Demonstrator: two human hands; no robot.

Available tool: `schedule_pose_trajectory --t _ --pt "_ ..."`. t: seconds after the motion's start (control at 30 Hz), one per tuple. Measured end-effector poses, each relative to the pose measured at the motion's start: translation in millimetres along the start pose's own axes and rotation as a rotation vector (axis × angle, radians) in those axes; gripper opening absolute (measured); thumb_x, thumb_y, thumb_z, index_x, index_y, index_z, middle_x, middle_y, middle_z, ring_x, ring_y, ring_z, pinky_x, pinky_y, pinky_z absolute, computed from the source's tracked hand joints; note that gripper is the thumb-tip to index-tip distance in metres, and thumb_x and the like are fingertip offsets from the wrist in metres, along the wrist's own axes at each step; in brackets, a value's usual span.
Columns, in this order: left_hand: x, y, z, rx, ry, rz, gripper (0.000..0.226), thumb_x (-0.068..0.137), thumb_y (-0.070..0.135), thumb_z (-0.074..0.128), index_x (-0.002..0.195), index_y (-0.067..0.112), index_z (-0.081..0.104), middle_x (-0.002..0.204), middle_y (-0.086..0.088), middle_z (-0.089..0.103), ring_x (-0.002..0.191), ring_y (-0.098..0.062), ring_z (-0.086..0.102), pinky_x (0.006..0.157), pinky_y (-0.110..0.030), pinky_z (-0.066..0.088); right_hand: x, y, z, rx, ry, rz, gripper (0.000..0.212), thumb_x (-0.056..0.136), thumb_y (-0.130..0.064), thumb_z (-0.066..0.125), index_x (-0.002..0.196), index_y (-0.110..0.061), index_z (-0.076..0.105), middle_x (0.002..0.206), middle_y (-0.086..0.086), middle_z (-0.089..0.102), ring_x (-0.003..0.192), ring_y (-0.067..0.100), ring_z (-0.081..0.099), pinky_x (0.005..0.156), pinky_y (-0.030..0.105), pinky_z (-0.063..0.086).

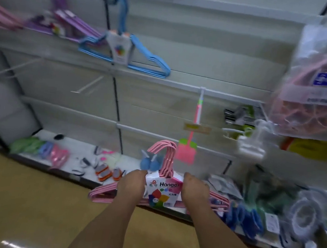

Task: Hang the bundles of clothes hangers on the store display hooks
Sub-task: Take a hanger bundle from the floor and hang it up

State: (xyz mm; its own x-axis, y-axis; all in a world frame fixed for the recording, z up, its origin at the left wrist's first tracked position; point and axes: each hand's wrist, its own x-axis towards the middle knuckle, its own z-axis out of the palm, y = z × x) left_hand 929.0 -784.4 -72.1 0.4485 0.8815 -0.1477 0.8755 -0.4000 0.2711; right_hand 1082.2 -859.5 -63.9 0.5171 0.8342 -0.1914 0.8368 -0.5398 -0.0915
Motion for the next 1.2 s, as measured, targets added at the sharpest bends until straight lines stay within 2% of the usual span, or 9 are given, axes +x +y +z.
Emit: schedule_pose_trajectory --t 0.2,0.4,0.53,0.73,0.93,1.1,1.2 --pt "-3.9 -127.8 -48.4 -0.011 0.091 -0.170 0.023 0.087 0.012 0.053 0.106 0.022 0.060 0.102 0.000 0.068 0.092 -0.020 0.064 0.075 -0.030 0.050 12.5 -139.7 0.5 -0.055 0.009 -0.154 0.034 0.097 -0.008 0.040 0.129 -0.015 0.047 0.123 0.006 0.060 0.114 0.025 0.057 0.095 0.038 0.043" --pt "-6.5 -228.2 -86.2 -0.062 0.137 -0.288 0.019 0.085 0.017 0.056 0.103 0.023 0.061 0.099 -0.001 0.069 0.091 -0.021 0.065 0.076 -0.030 0.051 14.9 -251.6 0.6 -0.087 0.012 -0.303 0.030 0.096 -0.013 0.046 0.125 -0.014 0.047 0.118 0.006 0.061 0.109 0.024 0.058 0.092 0.038 0.045" --pt "-2.7 -276.3 -101.7 -0.059 0.142 -0.360 0.015 0.082 0.017 0.055 0.095 0.024 0.060 0.095 0.001 0.068 0.088 -0.020 0.064 0.072 -0.030 0.049 20.5 -304.7 -0.2 -0.111 0.026 -0.371 0.027 0.096 -0.016 0.044 0.122 -0.013 0.048 0.119 0.008 0.060 0.111 0.026 0.056 0.093 0.038 0.043" --pt "10.8 -335.6 -122.4 -0.052 0.206 -0.425 0.017 0.087 0.019 0.050 0.099 0.024 0.061 0.097 0.000 0.067 0.082 -0.019 0.058 0.067 -0.025 0.041 42.0 -378.8 -2.2 -0.086 0.001 -0.433 0.024 0.097 -0.018 0.043 0.120 -0.013 0.049 0.115 0.007 0.062 0.105 0.025 0.059 0.085 0.036 0.046" --pt "47.4 -401.7 -151.5 -0.052 0.205 -0.512 0.018 0.087 0.018 0.051 0.100 0.026 0.060 0.097 0.001 0.068 0.085 -0.020 0.060 0.066 -0.027 0.043 78.8 -456.5 -8.2 -0.098 -0.011 -0.518 0.023 0.097 -0.016 0.043 0.120 -0.015 0.048 0.113 0.005 0.062 0.103 0.023 0.059 0.079 0.033 0.046" --pt "83.2 -450.7 -186.8 -0.031 0.227 -0.554 0.009 0.086 0.018 0.050 0.086 0.027 0.051 0.090 0.002 0.066 0.084 -0.020 0.060 0.066 -0.026 0.042 114.3 -518.7 -22.4 -0.090 -0.015 -0.571 0.024 0.098 -0.015 0.038 0.121 -0.014 0.048 0.119 0.007 0.061 0.108 0.026 0.058 0.083 0.033 0.046" --pt "101.4 -482.6 -200.8 -0.029 0.240 -0.576 0.010 0.087 0.017 0.050 0.086 0.027 0.054 0.091 0.003 0.066 0.086 -0.020 0.062 0.068 -0.026 0.044 130.3 -556.4 -28.2 -0.084 -0.030 -0.595 0.026 0.098 -0.014 0.037 0.122 -0.013 0.048 0.120 0.007 0.060 0.110 0.026 0.058 0.084 0.033 0.046"
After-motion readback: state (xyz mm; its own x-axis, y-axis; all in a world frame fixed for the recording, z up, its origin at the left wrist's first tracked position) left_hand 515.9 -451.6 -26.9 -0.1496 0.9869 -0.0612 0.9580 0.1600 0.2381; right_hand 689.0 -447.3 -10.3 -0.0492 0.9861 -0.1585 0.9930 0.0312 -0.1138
